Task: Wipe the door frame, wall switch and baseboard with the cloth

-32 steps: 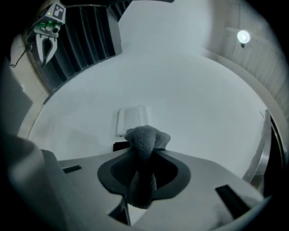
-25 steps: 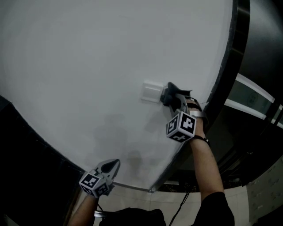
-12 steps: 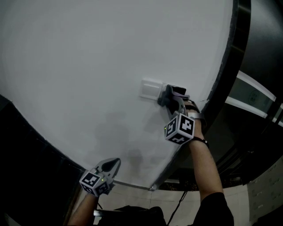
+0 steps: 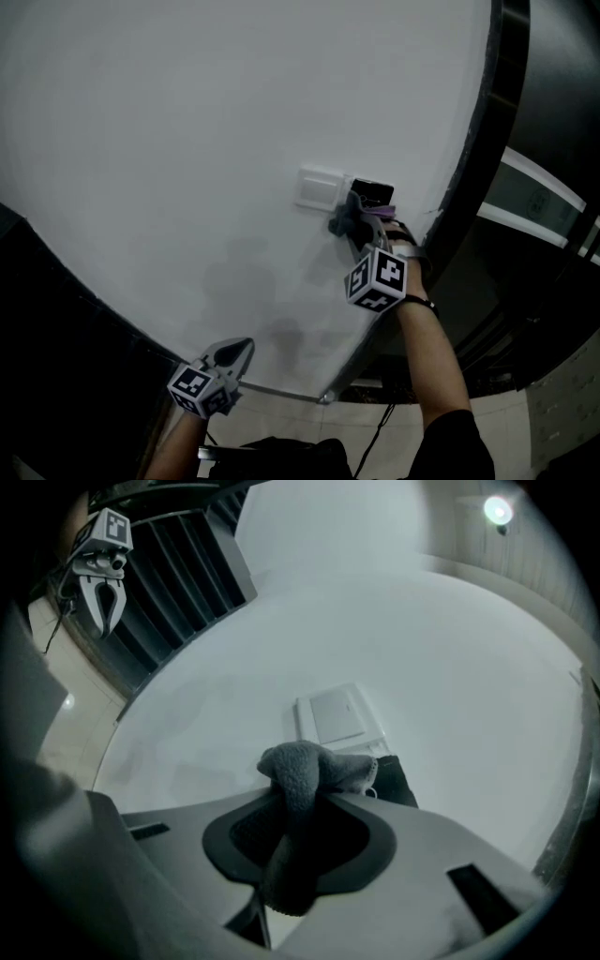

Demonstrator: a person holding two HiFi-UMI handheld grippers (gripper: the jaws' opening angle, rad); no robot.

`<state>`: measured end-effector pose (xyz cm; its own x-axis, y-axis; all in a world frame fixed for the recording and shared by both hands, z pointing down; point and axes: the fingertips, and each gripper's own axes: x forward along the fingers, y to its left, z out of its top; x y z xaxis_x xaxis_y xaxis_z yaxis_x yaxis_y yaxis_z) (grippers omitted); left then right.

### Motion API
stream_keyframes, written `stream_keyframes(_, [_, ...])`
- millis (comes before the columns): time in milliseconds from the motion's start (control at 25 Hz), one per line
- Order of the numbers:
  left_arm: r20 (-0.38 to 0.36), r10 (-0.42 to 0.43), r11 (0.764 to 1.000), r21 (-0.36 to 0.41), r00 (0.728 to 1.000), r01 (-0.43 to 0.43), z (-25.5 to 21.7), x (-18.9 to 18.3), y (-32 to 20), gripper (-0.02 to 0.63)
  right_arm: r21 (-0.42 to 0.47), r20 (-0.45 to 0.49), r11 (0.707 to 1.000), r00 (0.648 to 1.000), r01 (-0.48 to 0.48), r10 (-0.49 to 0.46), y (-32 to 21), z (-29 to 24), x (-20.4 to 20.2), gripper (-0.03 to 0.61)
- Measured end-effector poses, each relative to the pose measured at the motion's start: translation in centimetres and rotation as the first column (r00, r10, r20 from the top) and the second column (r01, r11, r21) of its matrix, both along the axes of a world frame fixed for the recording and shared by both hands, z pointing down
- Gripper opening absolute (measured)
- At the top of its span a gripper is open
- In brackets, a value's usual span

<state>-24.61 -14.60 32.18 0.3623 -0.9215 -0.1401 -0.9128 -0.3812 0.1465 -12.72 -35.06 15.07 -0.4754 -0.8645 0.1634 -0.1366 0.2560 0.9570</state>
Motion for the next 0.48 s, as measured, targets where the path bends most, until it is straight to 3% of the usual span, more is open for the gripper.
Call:
stream_keyframes(320, [-0.007, 0.001, 1.000, -0.015, 1.000, -0.001, 0.6, -0.2, 0.5, 0.002, -0.030, -0.036, 1.000, 0.999, 0.003, -0.004, 0.5, 1.8, -0.1, 0.086])
stream_keyframes(480, [0.007, -0.011, 1.000, -0.021, 1.000, 0.011, 0.7, -0.7, 0.6, 0.002, 0.004, -0.021, 1.000, 0.999, 0.026, -0.026, 1.7, 0.3, -0.2, 0.086])
